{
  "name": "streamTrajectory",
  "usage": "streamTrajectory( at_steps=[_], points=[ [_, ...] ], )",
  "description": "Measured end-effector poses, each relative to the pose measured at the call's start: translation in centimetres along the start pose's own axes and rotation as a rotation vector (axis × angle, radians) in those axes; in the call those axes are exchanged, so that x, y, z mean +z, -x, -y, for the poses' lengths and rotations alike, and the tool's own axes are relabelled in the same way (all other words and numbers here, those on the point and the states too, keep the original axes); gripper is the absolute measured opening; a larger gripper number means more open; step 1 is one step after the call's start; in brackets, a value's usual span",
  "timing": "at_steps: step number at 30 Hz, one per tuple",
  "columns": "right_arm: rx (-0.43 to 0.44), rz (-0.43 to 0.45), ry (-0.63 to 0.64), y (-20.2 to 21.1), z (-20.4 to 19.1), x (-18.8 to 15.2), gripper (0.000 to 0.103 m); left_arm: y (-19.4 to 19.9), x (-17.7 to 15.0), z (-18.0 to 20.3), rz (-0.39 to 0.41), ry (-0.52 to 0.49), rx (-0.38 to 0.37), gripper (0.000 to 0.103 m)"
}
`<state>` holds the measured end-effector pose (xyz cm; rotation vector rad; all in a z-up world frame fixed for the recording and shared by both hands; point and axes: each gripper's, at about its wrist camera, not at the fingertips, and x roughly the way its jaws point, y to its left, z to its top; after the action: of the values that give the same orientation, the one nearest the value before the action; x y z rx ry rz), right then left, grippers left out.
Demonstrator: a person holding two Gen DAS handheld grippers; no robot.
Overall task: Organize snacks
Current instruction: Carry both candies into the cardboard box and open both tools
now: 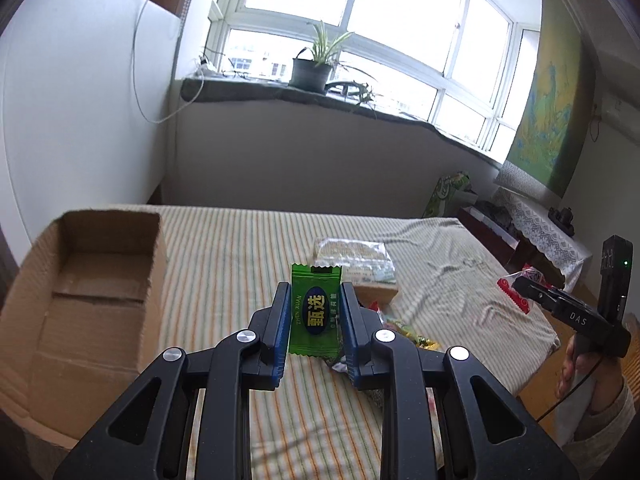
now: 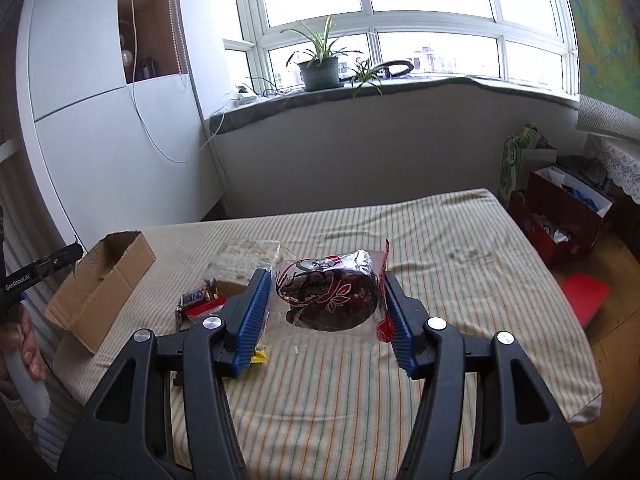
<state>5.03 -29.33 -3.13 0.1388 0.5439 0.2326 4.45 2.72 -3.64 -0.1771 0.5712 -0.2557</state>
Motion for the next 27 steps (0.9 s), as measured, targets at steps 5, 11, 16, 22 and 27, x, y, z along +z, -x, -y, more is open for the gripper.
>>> streamTrajectory(
  at_steps=[5,11,16,22,27],
  points=[
    [-0.005,0.045,0.074,2.4,-4.2,2.1,0.057,4.9,1.9,-1.6,0.104,-0.027,0.018,0.022],
    [0.039,0.023,0.143,1.7,-9.6,2.2,0.057,7.8,0.8,-5.2,0.141,0.018,0.052,0.022],
    [0.114,-0.031,0.201,-1.0,-14.7,1.2,0.057,8.8,-0.9,-9.1,0.134,0.095,0.1,0.022],
    [0.248,-0.111,0.283,-5.2,-22.2,-0.3,0.057,10.1,-3.1,-13.3,0.122,0.178,0.155,0.022],
    [0.378,-0.155,0.353,-8.0,-28.9,-1.6,0.057,10.7,-4.7,-16.4,0.107,0.233,0.213,0.022]
  ],
)
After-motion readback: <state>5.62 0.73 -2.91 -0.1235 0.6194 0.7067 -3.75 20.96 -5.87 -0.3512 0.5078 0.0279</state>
